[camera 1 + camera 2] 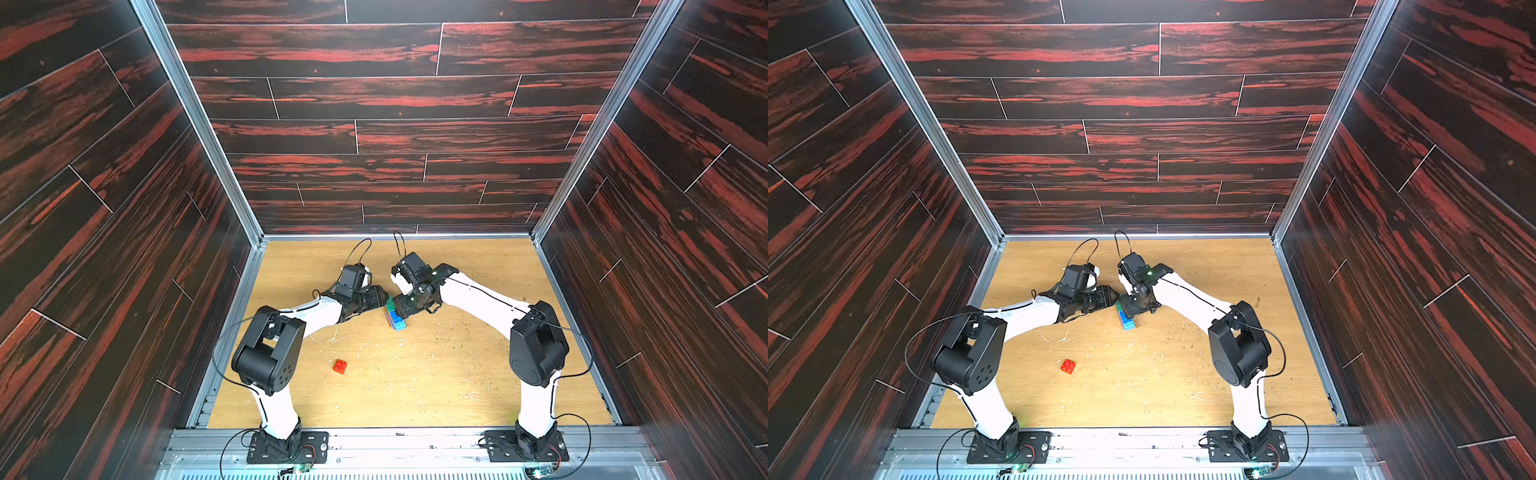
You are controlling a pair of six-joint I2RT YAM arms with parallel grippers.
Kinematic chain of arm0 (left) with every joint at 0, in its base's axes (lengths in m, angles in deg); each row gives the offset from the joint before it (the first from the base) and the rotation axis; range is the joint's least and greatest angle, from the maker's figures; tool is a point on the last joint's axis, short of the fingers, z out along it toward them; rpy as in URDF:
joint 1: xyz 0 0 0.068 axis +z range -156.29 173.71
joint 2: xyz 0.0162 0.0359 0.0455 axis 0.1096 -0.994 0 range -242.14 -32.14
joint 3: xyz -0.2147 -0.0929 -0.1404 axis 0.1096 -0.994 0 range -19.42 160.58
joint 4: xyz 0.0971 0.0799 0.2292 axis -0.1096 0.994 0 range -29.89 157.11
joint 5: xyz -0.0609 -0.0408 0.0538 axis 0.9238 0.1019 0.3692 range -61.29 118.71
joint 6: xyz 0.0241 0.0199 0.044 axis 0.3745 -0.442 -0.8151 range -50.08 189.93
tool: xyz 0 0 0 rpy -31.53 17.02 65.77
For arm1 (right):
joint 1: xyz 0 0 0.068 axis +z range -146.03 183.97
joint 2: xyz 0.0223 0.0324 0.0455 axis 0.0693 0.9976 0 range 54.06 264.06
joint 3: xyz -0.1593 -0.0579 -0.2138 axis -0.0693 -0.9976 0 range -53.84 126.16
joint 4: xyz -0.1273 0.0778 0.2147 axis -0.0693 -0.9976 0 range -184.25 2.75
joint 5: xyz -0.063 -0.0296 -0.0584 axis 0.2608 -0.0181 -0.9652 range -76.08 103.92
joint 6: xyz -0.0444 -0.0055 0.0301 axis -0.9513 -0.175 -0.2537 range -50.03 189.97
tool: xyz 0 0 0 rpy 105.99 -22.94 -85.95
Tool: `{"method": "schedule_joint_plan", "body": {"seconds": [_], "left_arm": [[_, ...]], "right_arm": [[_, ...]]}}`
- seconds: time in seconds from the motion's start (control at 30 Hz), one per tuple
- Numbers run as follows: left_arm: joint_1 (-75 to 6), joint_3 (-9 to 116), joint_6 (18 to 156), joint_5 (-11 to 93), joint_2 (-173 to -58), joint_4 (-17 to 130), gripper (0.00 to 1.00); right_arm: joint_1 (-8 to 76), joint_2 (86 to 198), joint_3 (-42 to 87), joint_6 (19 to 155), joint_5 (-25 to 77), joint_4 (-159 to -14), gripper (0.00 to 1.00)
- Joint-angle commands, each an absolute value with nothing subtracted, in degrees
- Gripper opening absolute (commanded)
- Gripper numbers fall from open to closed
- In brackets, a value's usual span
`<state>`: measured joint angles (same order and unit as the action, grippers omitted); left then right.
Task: Assemble a heart with lego
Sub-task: Assemble the lego brick with the lego brick, then adjust the lego brick at the center of the board, then pick up the lego brick from the center of the board.
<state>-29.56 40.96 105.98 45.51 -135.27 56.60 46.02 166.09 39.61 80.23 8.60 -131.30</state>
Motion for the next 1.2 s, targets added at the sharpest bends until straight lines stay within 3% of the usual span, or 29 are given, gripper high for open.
{"method": "schedule_joint_plan", "body": {"seconds": [0.0, 0.27, 0.53, 0.93, 1.17], "left_arm": [[-29.63, 42.00, 105.52, 44.55, -130.82, 60.11, 0.61], [-28.97, 41.21, 105.17, 42.47, -127.04, 62.73, 0.61], [-27.50, 38.05, 105.08, 40.16, -121.81, 64.15, 0.61], [-25.60, 34.20, 105.24, 37.23, -116.27, 65.70, 0.61], [-24.04, 31.10, 105.45, 31.97, -109.18, 68.69, 0.62]], "right_arm": [[45.81, 167.13, 42.27, 80.01, 6.65, -133.68, 0.63], [48.18, 163.90, 39.85, 80.58, 9.14, -132.02, 0.67], [49.12, 163.07, 31.72, 82.31, 4.08, -129.99, 0.74], [48.14, 164.05, 34.85, 81.31, -2.07, -132.74, 0.77], [56.29, 159.07, 36.48, 76.09, -0.12, -131.62, 0.76]]}}
